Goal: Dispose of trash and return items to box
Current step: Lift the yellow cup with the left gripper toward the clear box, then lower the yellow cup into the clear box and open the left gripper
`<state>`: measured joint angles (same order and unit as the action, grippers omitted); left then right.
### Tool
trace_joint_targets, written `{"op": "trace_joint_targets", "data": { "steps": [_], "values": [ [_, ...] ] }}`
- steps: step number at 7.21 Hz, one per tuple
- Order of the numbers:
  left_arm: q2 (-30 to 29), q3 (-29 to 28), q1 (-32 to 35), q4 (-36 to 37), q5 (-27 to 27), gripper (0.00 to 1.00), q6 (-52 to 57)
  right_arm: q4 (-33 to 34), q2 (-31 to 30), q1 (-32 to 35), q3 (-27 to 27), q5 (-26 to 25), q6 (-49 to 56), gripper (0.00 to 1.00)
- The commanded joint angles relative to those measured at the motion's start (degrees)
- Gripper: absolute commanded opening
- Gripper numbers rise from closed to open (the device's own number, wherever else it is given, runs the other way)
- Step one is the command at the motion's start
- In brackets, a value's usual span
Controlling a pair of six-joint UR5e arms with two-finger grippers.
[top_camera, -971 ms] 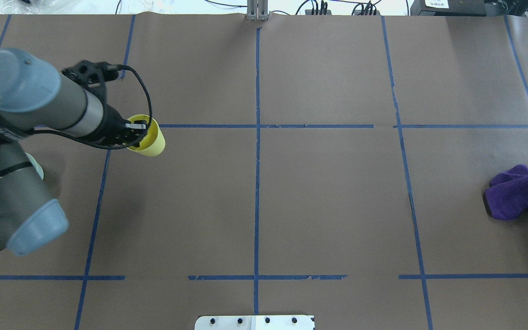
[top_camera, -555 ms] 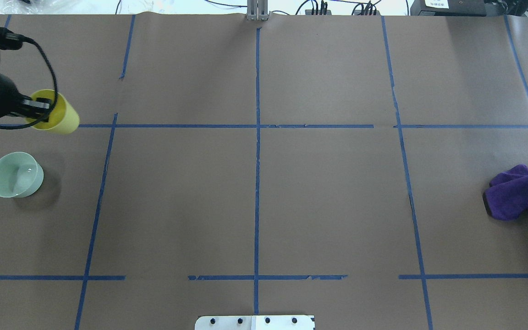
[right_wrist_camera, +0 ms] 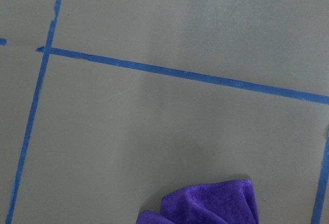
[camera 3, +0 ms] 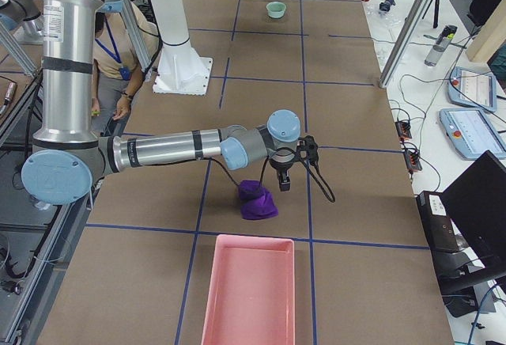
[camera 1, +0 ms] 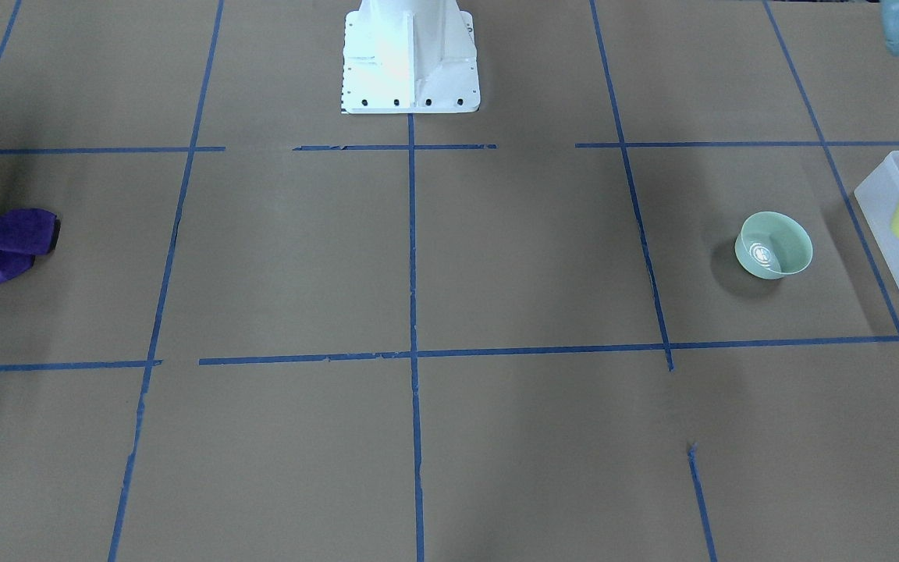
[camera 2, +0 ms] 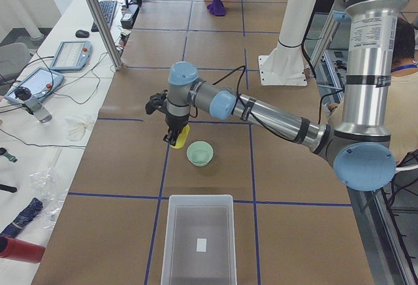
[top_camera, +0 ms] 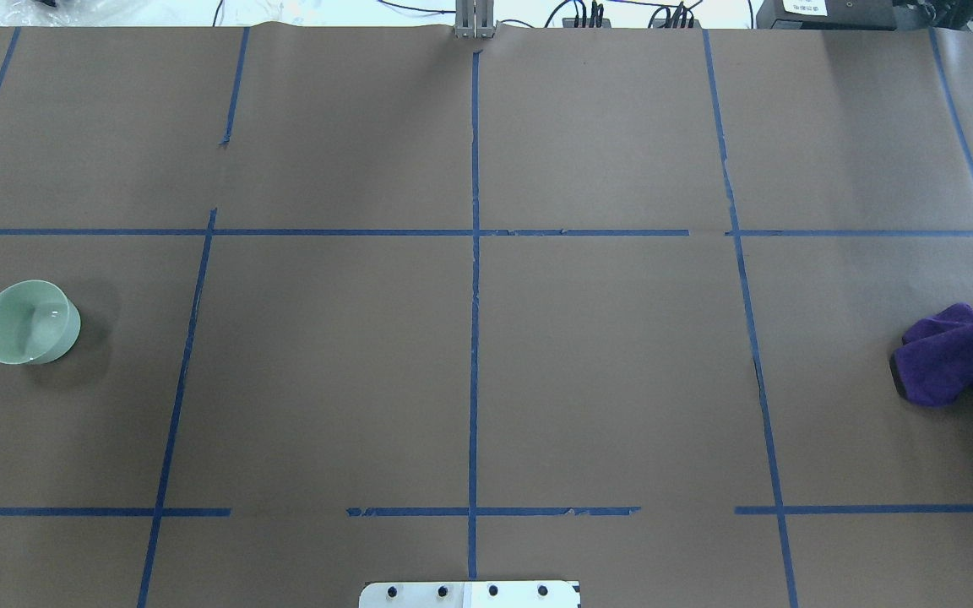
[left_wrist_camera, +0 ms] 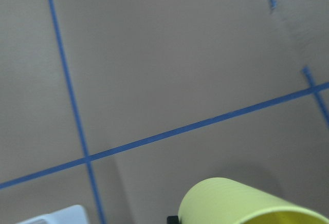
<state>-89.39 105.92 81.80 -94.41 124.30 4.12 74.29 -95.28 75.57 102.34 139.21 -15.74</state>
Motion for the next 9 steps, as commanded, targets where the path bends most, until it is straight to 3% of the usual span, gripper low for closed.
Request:
{"op": "trace_joint_targets", "data": {
  "steps": [1, 3, 5, 9],
  "values": [
    [0.2, -11.7, 8.3, -1.2, 1.2, 0.00, 16.2, -0.3, -0.2, -0.2, 0.0, 0.0, -0.4, 1.00],
    [0.1, -21.9, 9.2, -2.1, 2.3, 0.00, 20.0, -0.3, -0.3, -0.3, -0.4, 0.0, -0.4, 1.00],
    [-0.1, -32.6, 9.2, -9.1, 8.3, 0.00, 19.9, -0.3, -0.6, -0.3, -0.5, 0.1, -0.4, 1.00],
    [0.1, -42.5, 8.9, -15.3, 17.2, 0.00, 19.5, -0.2, -0.6, -0.3, -0.5, 0.1, -0.4, 1.00]
  ]
}}
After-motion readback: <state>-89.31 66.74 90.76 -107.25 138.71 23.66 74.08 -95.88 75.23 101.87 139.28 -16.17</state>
